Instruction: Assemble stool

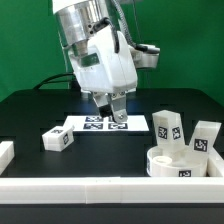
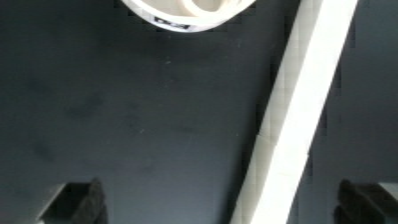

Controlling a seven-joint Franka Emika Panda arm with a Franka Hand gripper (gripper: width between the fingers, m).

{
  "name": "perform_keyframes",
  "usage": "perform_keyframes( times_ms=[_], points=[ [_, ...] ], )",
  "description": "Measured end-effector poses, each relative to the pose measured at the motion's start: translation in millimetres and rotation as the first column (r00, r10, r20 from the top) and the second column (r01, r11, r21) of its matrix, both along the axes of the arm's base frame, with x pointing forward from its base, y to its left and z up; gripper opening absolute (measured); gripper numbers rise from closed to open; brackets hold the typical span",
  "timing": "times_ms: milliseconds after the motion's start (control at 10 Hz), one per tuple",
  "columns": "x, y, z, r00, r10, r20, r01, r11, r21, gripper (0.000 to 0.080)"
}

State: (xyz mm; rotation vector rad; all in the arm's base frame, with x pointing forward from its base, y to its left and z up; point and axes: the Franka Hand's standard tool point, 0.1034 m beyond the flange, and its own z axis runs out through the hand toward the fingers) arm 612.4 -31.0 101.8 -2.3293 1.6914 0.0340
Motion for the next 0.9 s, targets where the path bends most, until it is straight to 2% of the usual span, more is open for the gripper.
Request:
perform_keyframes(
  times_ms=[100, 300, 700, 900],
  points=[
    [-2.8, -1.9, -4.1, 0.986, 0.167, 0.010, -0.166, 0.984, -0.058, 0.0648],
    [-3.9, -5.9, -8.8, 0.901, 0.433, -0.006, -0.429, 0.890, -0.155, 0.0648],
    [-4.3, -7.9, -9.8, 0.744, 0.668, 0.008, -0.654, 0.731, -0.195, 0.0648],
    [-5.1, -9.1, -10.4, 0.720, 0.693, 0.011, -0.678, 0.708, -0.198, 0.0648]
  ],
)
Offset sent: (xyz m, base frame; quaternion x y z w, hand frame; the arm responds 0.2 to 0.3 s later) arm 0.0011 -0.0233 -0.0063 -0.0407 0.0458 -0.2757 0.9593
